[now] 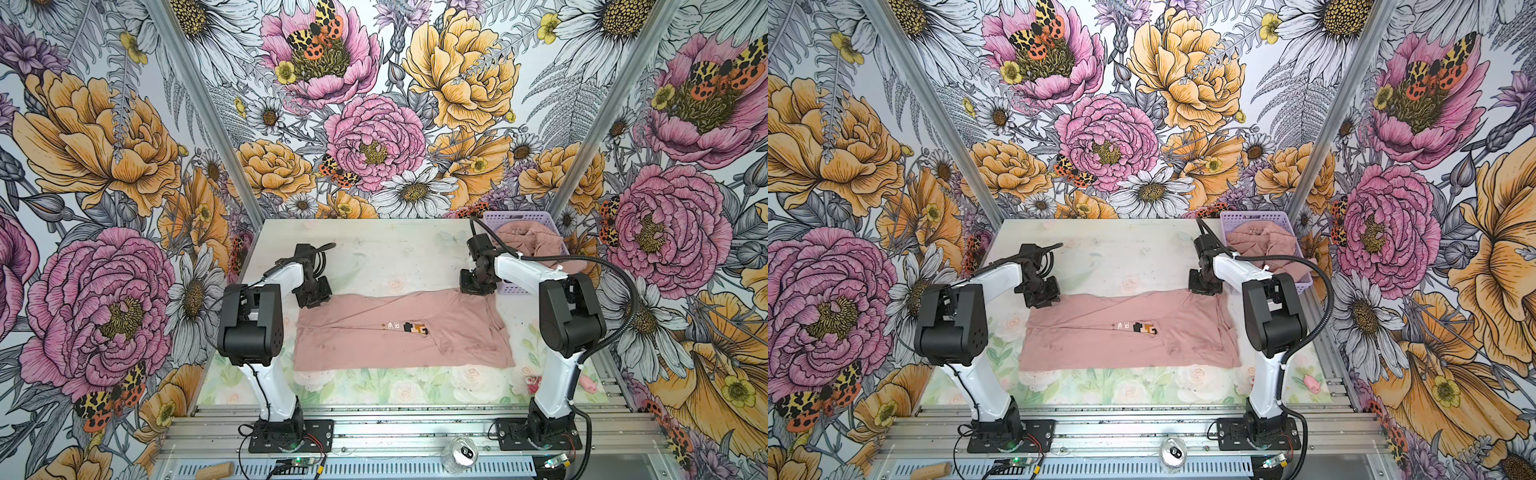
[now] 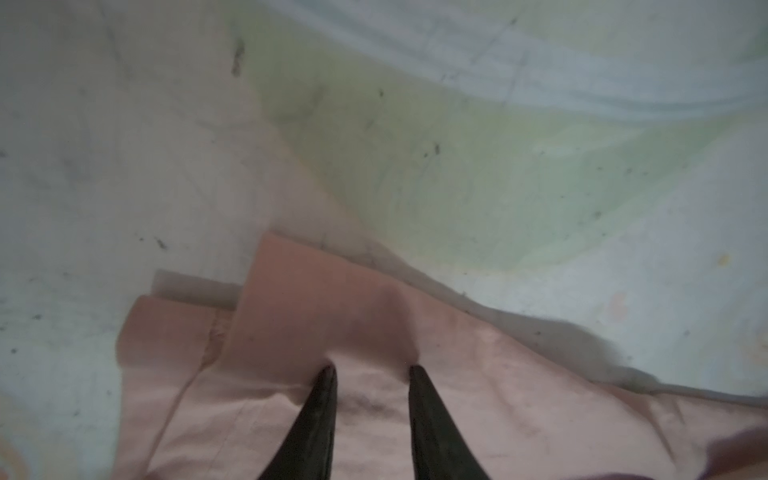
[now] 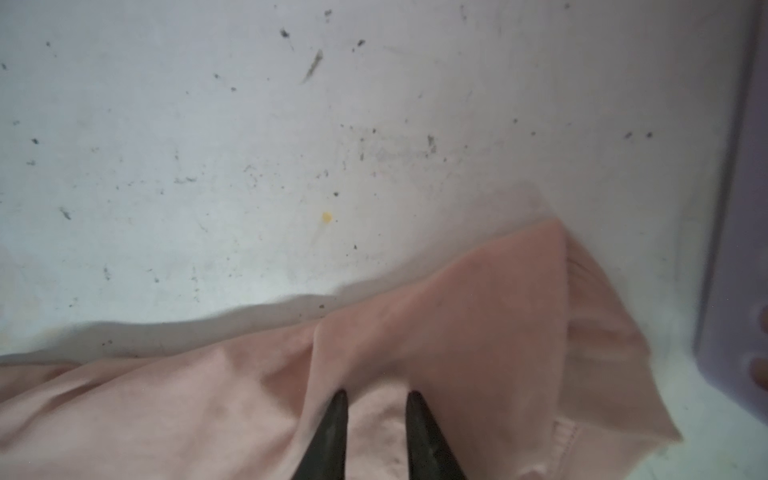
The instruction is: Fold and stack the mixed laundry pile
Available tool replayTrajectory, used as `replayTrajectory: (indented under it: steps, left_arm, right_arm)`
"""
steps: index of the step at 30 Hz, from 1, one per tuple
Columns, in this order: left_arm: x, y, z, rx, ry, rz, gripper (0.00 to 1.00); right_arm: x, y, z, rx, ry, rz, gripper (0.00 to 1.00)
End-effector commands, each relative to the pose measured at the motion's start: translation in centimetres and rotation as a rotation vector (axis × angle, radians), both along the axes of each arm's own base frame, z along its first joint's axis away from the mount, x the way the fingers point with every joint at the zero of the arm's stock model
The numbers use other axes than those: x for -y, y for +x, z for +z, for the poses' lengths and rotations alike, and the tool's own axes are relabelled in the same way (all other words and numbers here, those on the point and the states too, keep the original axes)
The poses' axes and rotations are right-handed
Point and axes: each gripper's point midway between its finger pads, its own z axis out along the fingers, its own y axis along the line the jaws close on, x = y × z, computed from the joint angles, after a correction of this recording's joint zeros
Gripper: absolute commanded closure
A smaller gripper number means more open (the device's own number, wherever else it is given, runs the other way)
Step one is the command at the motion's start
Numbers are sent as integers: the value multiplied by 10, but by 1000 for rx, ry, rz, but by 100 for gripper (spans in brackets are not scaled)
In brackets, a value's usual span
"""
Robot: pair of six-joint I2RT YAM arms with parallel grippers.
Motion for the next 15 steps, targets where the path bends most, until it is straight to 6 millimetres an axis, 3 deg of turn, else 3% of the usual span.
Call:
replayTrajectory:
  steps: [1,6,10,15]
  left_arm:
    - [-31,-15,-18,-54,62,60,72]
    - [-50,-35,-30,-104,90,111,77]
    - [-53,-44,-33,-122,100,127,78]
    - [-58,-50,-35,-133,118,144,80]
  right_arm:
    - [11,11,-5,15,-57,1,74]
    - [32,11,-19,-17,-144,-32,76]
    - [46,13,-23,-23,-188,-52,76]
    - [49,18,-25,-23,-200,-59,77]
